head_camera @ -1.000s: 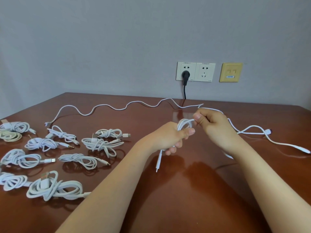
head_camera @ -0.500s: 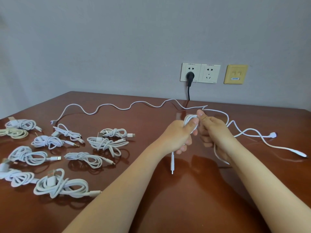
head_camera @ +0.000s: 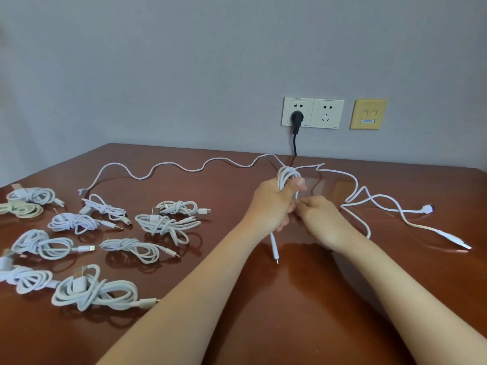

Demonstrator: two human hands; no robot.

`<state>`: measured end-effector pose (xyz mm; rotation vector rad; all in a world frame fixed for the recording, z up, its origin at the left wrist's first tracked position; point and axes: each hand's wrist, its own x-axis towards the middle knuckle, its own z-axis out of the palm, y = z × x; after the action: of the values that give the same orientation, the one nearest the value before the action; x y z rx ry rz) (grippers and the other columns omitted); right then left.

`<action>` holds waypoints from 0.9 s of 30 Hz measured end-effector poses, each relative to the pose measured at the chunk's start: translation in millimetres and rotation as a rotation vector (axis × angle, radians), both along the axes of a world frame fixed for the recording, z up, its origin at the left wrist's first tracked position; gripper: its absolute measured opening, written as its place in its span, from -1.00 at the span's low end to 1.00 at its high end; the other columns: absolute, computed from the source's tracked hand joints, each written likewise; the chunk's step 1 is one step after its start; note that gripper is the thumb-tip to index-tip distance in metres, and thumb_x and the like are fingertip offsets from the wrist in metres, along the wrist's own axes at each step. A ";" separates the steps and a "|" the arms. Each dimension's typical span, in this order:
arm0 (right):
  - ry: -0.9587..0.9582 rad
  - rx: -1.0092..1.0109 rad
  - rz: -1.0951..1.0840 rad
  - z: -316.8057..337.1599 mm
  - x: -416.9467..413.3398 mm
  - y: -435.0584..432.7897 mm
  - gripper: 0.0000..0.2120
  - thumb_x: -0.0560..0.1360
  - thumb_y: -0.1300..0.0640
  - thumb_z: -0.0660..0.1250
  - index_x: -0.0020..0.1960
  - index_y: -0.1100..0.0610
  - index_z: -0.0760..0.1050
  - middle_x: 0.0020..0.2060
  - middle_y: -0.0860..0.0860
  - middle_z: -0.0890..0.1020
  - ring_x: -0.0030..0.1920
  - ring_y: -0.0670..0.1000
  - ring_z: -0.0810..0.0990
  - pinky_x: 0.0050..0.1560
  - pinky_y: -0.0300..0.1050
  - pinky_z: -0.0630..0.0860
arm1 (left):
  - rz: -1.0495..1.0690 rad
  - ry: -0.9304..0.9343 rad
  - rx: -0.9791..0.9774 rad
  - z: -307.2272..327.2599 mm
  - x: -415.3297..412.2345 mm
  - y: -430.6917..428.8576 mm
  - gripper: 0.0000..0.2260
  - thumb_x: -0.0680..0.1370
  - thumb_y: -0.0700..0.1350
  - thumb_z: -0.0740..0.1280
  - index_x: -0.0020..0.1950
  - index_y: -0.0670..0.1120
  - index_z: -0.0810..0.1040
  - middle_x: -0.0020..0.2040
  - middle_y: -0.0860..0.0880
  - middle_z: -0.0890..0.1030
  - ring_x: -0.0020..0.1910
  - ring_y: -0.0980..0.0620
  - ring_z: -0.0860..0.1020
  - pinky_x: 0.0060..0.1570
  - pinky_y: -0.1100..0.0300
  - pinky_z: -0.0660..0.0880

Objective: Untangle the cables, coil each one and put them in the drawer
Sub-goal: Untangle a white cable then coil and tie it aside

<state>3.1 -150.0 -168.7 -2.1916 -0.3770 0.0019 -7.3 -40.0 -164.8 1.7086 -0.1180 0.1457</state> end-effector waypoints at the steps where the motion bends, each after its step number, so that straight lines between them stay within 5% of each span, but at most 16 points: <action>1: -0.045 -0.063 0.010 1.7 -1.6 -1.3 -0.58 0.59 0.16 0.09 -0.43 0.11 0.42 -0.55 -0.04 0.43 -0.50 -0.06 0.35 -0.53 -0.34 0.25 | 0.022 -0.006 0.035 -0.2 1.3 1.3 -0.77 0.61 0.01 0.20 -0.14 -0.08 0.52 -0.65 0.08 0.31 -0.69 0.09 0.26 -0.64 0.34 0.20; 6: -0.205 -0.240 -0.013 8.9 -8.0 1.1 -0.63 0.59 0.07 0.08 -0.28 0.20 0.50 -0.39 0.05 0.48 -0.20 0.17 0.50 -0.20 -0.07 0.36 | 0.185 -0.167 0.383 2.5 5.7 6.6 -0.69 0.60 0.09 0.15 -0.11 -0.12 0.50 -0.44 -0.03 0.45 -0.43 -0.13 0.47 -0.30 0.03 0.50; 10: -0.265 -0.242 0.011 5.9 -7.3 1.2 -0.76 0.56 0.14 0.06 -0.05 0.17 0.49 -0.20 0.10 0.57 -0.08 0.17 0.49 -0.04 0.01 0.43 | 0.296 -0.172 0.488 -3.2 10.1 11.2 -0.70 0.61 0.10 0.13 -0.09 -0.08 0.50 -0.15 -0.17 0.64 -0.12 -0.24 0.60 -0.01 -0.04 0.53; 14: -0.230 -0.149 0.087 0.4 -6.1 1.5 -0.84 0.58 0.16 0.06 -0.06 -0.01 0.39 -0.38 -0.11 0.45 -0.25 0.05 0.43 -0.11 -0.01 0.40 | 0.152 0.019 -0.144 -1.7 11.5 13.5 -0.76 0.62 -0.02 0.18 -0.20 -0.07 0.48 0.03 -0.17 0.62 -0.07 -0.11 0.59 0.09 -0.05 0.54; 19: -0.214 -0.039 0.101 -1.6 -5.2 2.2 -0.71 0.60 0.09 0.10 -0.30 -0.02 0.32 -0.55 -0.06 0.50 -0.46 -0.12 0.44 -0.24 -0.08 0.38 | -0.028 0.129 -0.586 12.3 1.3 7.7 -0.72 0.65 -0.01 0.06 -0.17 -0.12 0.36 0.23 -0.20 0.54 0.10 -0.08 0.54 -0.19 0.26 0.51; 22: -0.199 -0.029 0.155 -6.4 -8.6 6.8 -0.63 0.62 0.04 0.07 -0.36 -0.03 0.35 -0.59 -0.07 0.49 -0.50 -0.15 0.45 -0.26 -0.14 0.39 | -0.092 0.175 -0.693 15.3 -0.4 9.1 -0.69 0.65 0.04 -0.02 -0.16 -0.08 0.35 0.30 -0.16 0.51 0.31 -0.11 0.45 0.10 0.14 0.43; 24: -0.210 -0.058 0.146 -8.1 -10.7 10.7 -0.64 0.62 0.05 0.07 -0.34 -0.11 0.35 -0.49 -0.08 0.52 -0.33 -0.07 0.50 -0.13 -0.06 0.43 | -0.097 0.169 -0.694 13.2 1.2 9.6 -0.65 0.65 0.07 -0.04 -0.20 -0.07 0.34 0.30 -0.14 0.51 0.34 -0.08 0.42 0.23 0.14 0.34; 27: -0.226 -0.141 0.159 -3.1 -14.2 12.7 -0.74 0.61 0.10 0.05 -0.22 -0.12 0.32 -0.18 0.05 0.62 -0.06 0.14 0.54 0.03 0.03 0.45 | -0.096 0.130 -0.630 12.7 -0.3 8.1 -0.65 0.64 0.07 -0.02 -0.23 -0.06 0.33 0.22 -0.10 0.57 0.22 0.06 0.49 0.11 0.30 0.36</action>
<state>-11.1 -137.3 -171.8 -2.3018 -0.6965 -0.1368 -7.6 -31.8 -152.1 1.0774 -0.0491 -0.0043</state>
